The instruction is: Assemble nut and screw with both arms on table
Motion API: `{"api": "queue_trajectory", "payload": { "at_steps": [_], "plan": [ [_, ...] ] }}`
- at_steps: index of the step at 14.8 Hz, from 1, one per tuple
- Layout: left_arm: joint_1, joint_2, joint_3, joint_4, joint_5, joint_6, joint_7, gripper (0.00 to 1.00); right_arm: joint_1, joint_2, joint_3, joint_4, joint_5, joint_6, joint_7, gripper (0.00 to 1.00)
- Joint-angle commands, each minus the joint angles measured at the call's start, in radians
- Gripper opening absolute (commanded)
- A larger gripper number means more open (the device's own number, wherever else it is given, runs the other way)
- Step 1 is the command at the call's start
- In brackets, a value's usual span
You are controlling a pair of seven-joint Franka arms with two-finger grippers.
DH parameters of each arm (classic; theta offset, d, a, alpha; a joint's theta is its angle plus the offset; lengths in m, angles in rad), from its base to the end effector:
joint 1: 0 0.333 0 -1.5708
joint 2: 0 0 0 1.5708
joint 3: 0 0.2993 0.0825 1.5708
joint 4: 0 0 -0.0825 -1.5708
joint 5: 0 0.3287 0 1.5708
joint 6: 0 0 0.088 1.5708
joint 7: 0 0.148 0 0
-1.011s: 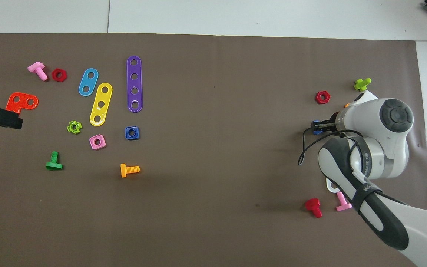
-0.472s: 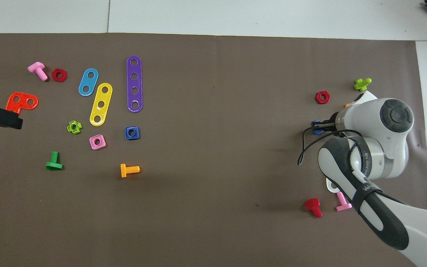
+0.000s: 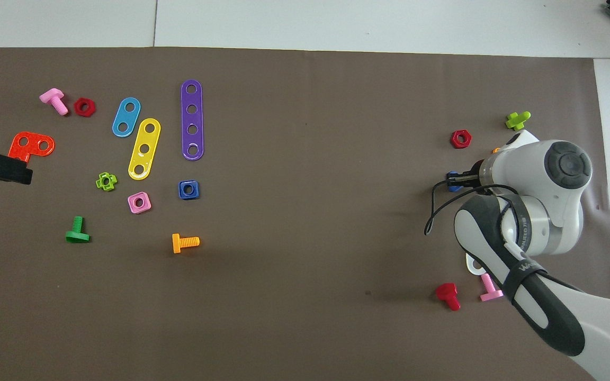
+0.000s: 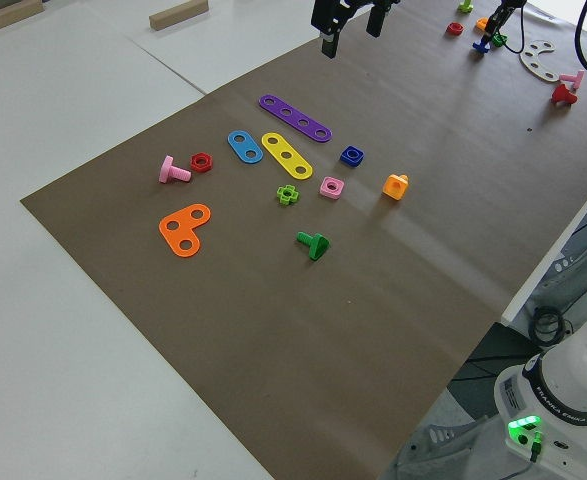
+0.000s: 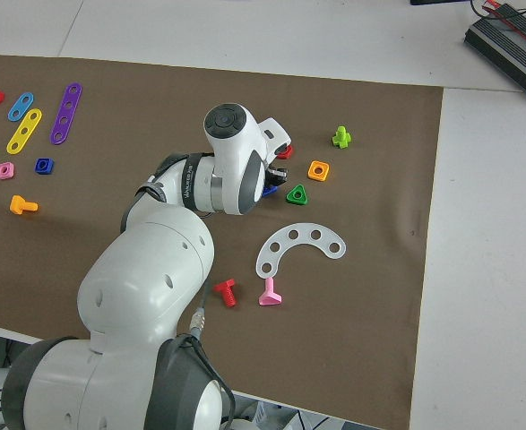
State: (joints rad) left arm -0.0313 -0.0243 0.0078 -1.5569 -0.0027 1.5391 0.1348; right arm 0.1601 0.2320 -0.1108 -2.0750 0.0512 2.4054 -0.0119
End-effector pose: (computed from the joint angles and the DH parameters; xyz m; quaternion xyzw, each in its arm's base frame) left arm 0.4893 -0.0119 0.5818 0.9969 -0.0791 0.0033 0.0013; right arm 0.5494 0.0298 0.3078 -0.9986 -0.0146 -0.0500 0.0064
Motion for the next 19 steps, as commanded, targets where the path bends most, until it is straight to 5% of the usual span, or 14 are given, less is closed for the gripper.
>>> {"api": "queue_trajectory", "payload": {
  "at_steps": [1, 7, 12, 19],
  "plan": [
    [0.01, -0.026, -0.005, -0.028, -0.002, -0.001, 0.005, 1.0, 0.004, -0.04, 0.003, 0.139, 0.022, -0.187, 0.041, 0.0],
    [0.011, -0.026, -0.005, -0.028, -0.002, -0.001, 0.005, 1.0, 0.185, -0.048, 0.005, 0.351, -0.037, -0.404, 0.332, 0.0],
    [0.01, -0.026, -0.005, -0.028, -0.002, -0.001, 0.003, 1.0, 0.418, 0.013, 0.008, 0.354, -0.039, -0.223, 0.622, 0.0],
    [0.01, -0.026, -0.005, -0.028, -0.002, -0.001, 0.005, 1.0, 0.553, 0.139, 0.008, 0.319, -0.065, -0.072, 0.773, 0.0]
  ]
}}
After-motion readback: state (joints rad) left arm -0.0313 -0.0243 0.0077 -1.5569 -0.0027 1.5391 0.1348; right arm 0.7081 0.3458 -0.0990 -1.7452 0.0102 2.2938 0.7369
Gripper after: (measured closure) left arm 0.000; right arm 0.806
